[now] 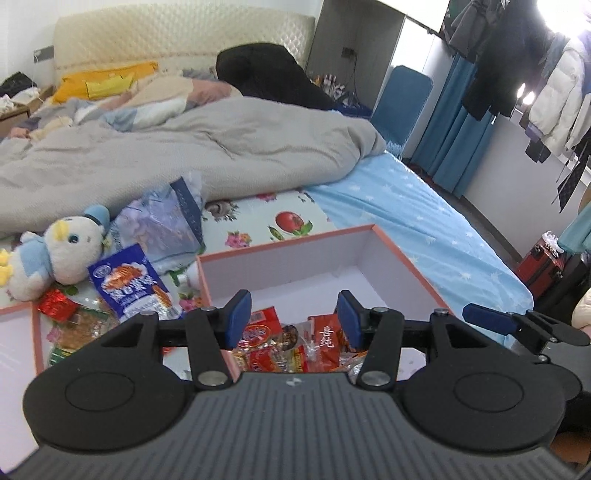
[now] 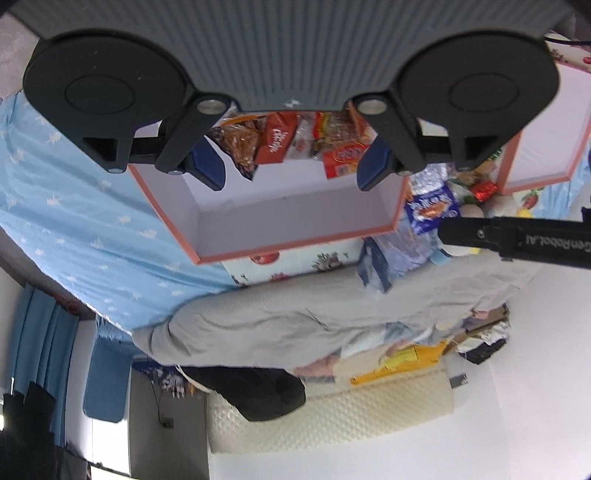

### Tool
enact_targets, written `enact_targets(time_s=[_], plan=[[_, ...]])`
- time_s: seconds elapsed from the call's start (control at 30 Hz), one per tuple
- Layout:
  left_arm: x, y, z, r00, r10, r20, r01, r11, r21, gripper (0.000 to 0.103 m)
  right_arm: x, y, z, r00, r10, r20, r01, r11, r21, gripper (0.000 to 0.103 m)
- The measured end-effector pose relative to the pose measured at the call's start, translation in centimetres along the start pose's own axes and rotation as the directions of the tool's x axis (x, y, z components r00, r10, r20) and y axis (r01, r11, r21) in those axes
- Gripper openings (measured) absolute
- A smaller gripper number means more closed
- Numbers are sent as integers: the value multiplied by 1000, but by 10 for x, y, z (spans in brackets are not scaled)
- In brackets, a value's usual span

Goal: Organize snacks
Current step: 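Open both tools to release the packets into the box, then withdraw both open tools up from the box back toward the pile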

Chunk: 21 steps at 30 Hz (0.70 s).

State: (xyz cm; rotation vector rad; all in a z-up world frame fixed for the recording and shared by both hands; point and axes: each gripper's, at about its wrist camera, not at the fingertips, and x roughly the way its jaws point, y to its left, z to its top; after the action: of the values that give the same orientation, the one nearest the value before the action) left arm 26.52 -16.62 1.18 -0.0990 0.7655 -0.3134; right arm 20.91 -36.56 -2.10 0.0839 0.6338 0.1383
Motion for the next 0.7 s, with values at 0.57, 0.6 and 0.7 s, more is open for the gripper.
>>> enact_targets(time_s=[0.57, 0.6, 0.7], plan=[[-104, 53, -45, 991, 83, 109, -77, 995, -55, 72, -41, 69, -21, 992, 118, 34, -117, 992, -36, 80], [-109, 55, -49, 989, 93, 115, -87, 995, -57, 75, -44, 73, -23, 991, 127, 35, -125, 991, -38, 80], [-124, 64, -60, 986, 108, 128, -99, 992, -73, 80, -49, 85, -28, 988, 149, 39, -147, 988, -42, 80]])
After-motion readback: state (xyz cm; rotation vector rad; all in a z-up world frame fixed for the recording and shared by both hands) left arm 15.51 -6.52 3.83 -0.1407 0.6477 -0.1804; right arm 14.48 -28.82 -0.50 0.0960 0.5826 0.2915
